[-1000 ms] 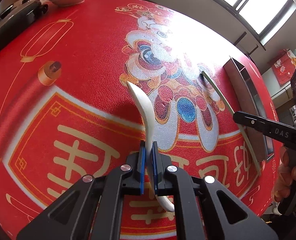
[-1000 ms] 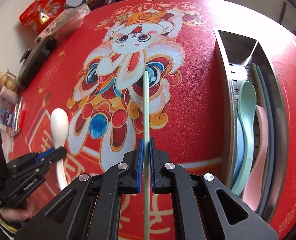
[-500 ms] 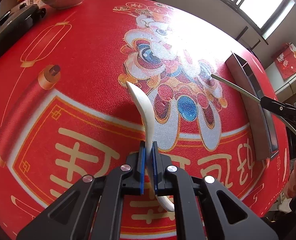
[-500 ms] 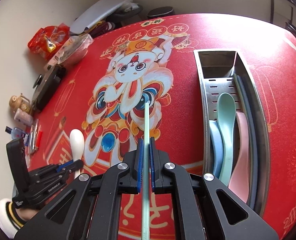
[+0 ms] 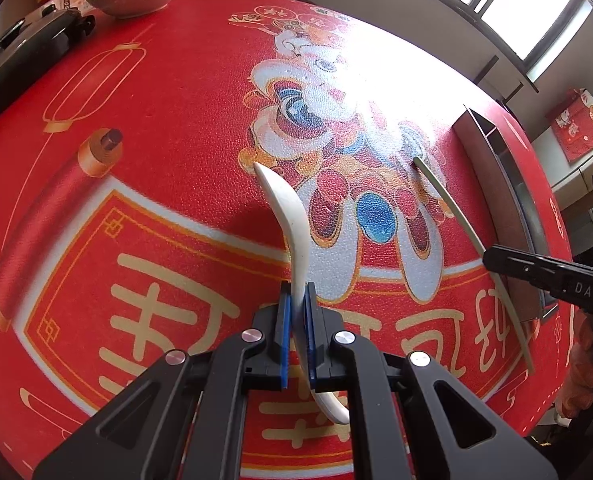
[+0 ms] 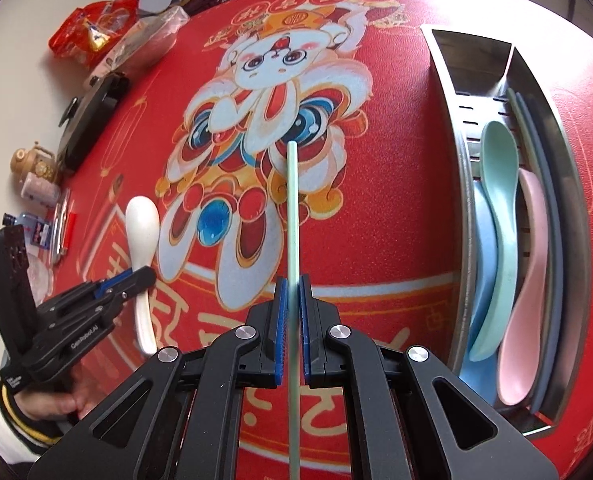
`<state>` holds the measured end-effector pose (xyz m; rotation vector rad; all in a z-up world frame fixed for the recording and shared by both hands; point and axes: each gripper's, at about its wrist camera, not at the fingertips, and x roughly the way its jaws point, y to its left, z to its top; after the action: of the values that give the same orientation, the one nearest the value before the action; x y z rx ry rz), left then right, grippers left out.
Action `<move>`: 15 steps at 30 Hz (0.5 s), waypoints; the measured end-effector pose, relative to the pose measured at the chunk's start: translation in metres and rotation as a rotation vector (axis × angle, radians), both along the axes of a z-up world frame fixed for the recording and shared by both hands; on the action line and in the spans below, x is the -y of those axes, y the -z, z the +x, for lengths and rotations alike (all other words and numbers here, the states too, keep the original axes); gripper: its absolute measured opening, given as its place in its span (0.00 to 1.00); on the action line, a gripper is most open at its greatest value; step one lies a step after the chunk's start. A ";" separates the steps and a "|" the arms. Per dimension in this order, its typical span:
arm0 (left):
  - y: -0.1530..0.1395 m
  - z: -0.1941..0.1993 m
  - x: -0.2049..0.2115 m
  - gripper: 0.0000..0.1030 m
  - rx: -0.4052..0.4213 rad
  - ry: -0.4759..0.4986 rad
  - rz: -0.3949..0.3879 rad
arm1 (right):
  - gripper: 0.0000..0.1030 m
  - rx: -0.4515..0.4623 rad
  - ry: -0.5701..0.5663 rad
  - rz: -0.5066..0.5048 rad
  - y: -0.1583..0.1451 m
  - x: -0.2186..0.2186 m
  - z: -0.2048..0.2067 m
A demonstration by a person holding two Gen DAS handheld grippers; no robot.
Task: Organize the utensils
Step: 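Carry the mint-green chopstick with the right tool down into the tray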
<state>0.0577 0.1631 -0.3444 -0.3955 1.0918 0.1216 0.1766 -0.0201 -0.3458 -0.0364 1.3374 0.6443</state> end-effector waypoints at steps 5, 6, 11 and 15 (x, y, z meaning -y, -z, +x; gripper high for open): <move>-0.001 -0.001 -0.001 0.08 0.000 0.003 -0.001 | 0.06 -0.023 -0.045 -0.066 0.010 -0.014 -0.002; -0.001 -0.001 -0.002 0.08 0.000 0.004 -0.002 | 0.06 -0.025 -0.053 -0.080 0.012 -0.017 -0.003; -0.002 -0.001 -0.003 0.08 0.002 0.008 -0.008 | 0.08 -0.015 -0.079 -0.124 0.016 -0.028 -0.003; -0.002 -0.002 -0.004 0.08 0.004 0.011 -0.010 | 0.08 0.006 -0.098 -0.148 0.017 -0.037 -0.001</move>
<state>0.0561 0.1673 -0.3428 -0.3983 1.0908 0.1062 0.1759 0.0169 -0.3627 -0.2250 1.3821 0.6260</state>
